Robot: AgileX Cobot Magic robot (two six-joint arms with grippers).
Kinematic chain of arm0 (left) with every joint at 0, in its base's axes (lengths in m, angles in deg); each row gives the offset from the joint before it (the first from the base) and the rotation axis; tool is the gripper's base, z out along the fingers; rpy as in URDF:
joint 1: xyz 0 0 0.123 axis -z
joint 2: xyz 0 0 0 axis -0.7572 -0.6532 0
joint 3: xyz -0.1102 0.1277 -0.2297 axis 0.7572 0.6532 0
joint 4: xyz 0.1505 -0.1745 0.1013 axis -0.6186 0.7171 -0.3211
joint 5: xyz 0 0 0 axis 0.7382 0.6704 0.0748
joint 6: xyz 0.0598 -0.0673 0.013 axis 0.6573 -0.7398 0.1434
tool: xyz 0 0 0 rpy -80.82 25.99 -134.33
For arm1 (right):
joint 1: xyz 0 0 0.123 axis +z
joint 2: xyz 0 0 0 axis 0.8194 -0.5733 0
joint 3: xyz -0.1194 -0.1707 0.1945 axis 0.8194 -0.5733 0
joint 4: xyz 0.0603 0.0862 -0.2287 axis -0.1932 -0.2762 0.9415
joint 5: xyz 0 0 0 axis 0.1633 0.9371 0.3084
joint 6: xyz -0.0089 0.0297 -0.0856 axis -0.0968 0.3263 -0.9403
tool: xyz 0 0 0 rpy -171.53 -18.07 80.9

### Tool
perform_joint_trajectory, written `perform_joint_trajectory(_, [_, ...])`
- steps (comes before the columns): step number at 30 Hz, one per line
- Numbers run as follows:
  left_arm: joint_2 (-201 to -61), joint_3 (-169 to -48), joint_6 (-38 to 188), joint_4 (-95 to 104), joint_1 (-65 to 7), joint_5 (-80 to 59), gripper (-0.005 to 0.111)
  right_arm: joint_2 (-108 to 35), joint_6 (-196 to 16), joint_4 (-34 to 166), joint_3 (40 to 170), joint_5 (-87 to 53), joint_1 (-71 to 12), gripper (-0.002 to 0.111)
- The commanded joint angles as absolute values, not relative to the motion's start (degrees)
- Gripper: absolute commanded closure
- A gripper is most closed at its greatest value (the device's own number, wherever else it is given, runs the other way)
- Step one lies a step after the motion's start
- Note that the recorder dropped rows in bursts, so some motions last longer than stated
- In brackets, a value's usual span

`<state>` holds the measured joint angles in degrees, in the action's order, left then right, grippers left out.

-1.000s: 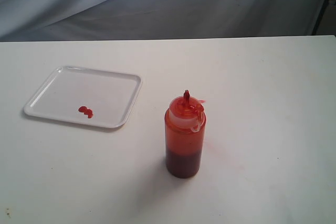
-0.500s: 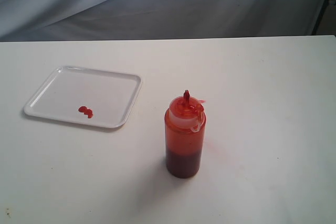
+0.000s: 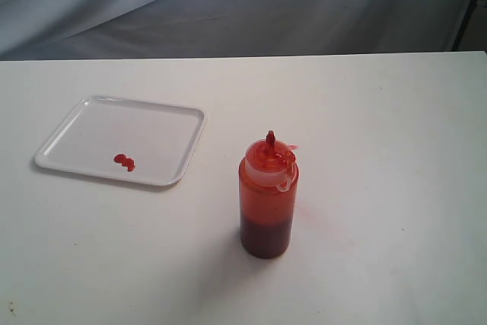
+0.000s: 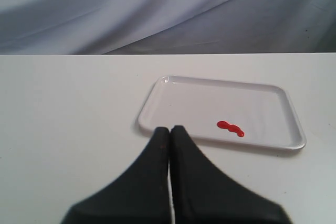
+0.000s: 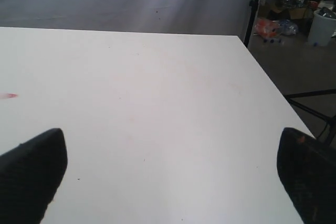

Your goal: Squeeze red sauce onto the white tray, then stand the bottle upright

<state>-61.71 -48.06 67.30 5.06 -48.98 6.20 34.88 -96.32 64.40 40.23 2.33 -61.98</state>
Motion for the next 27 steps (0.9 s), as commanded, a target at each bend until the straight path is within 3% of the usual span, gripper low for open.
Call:
perform_joint_trajectory(1, [-61.5,-47.8,66.8,5.0,-49.0,5.7,0.107,35.2,-96.1,63.6,40.1,2.4,-60.6,0.003])
perform_joint_trajectory(27, [-61.5,-47.8,66.8,5.0,-49.0,5.7,0.107,35.2,-94.8,62.7,40.1,2.5,-59.6,0.003])
